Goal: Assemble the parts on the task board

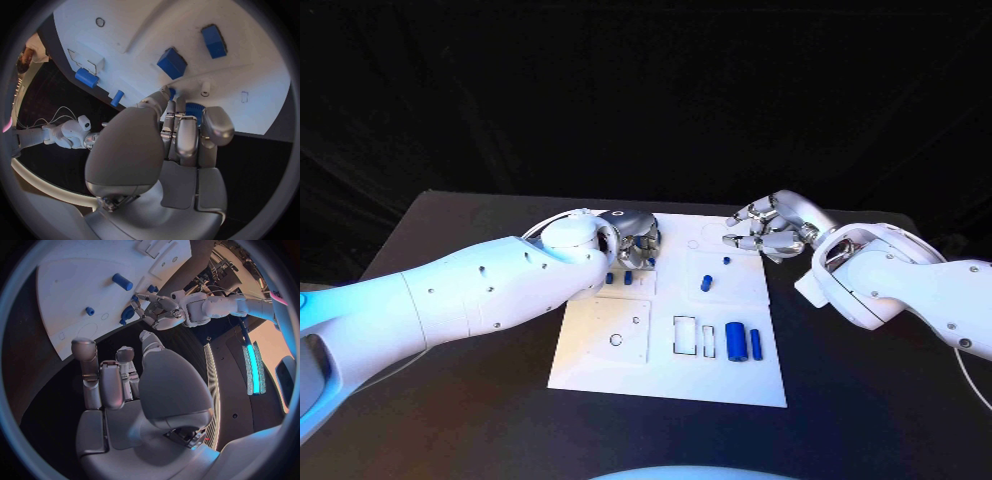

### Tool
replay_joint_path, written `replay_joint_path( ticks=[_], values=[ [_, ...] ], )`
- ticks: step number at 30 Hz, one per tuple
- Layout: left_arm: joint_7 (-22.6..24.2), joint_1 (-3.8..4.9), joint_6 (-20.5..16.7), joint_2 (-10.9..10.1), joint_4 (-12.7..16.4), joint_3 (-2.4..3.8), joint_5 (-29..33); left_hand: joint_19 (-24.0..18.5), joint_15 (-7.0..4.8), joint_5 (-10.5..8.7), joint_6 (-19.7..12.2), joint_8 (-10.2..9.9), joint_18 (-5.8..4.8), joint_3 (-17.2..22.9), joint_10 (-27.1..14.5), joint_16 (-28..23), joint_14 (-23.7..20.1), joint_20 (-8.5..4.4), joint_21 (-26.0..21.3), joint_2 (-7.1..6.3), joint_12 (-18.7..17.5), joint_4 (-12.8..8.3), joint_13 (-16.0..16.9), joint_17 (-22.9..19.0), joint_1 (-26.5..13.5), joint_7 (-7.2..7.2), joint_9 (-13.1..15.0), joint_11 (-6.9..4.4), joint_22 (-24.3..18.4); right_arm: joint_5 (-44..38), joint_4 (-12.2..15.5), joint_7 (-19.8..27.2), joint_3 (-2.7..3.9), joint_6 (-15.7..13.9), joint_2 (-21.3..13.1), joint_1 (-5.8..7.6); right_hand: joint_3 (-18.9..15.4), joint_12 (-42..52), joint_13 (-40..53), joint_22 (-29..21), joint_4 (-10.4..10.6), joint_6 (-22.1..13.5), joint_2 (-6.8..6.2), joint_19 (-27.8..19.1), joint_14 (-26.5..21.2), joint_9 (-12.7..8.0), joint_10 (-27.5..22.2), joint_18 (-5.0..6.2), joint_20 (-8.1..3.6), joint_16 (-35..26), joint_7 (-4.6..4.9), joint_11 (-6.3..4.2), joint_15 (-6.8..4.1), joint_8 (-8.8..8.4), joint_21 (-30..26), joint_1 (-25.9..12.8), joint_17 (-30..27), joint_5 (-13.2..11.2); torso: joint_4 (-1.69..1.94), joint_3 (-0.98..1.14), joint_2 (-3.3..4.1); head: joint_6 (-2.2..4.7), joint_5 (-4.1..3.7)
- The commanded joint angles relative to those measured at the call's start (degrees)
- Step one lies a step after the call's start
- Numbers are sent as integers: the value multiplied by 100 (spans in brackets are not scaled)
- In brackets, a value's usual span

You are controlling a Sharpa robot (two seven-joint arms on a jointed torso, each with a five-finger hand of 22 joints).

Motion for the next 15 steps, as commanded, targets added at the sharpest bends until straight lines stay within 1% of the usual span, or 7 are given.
replay_joint_path(
  ticks=[1, 9, 12, 15],
  values=[
    [-27, -3, 139, 36, -30, 4, -51, 12, -16, 6, 50, -46, -98, 59, 54, 42, 42, 3, 39, 37, -39, -14, -21, -2, 23, 1, -16, -7, 27, -18, 1, 55, 0, 36, 8, -5, -3, -19, 0, -5, 25, -25, 16, -37, 26, -8, -6, 95, 8, -38, 17, 7, -51, 34, -34, 59, -5, 18, -1, 1, 3, -2, -9],
    [18, -8, 181, 81, -99, 4, -9, -16, -17, 2, 115, -97, -102, 226, 141, 86, 57, 15, 105, 83, -150, -60, -110, -9, 38, 7, -65, -6, 93, -18, 11, 50, 0, 48, 5, -5, -4, -3, 12, -6, 30, -20, 17, -33, 27, -7, 12, 95, 7, -43, 16, 6, -52, 39, -37, 58, -7, 21, -1, 1, 4, -15, -24],
    [57, -10, 198, 86, -116, 4, 22, -35, -15, 8, 124, -149, -101, 298, 189, 97, 66, 19, 127, 66, -237, -83, -165, -32, 19, 10, -98, -5, 113, -18, 13, 47, 0, 49, 2, -5, -4, 14, 28, -6, 32, -17, 17, -31, 28, -6, 28, 95, 7, -43, 15, 5, -52, 41, -39, 58, -5, 22, -4, 2, 3, -29, -26],
    [85, -14, 202, 90, -126, 4, 44, -41, -15, 7, 145, -183, -104, 344, 237, 109, 73, 19, 160, 49, -305, -96, -206, -45, -13, 11, -120, -4, 151, -18, 13, 46, 0, 51, 3, -5, -4, 14, 28, -6, 32, -17, 17, -31, 28, -6, 28, 95, 7, -43, 15, 5, -52, 41, -39, 58, -5, 22, 5, 0, 2, -32, -37]
  ],
)
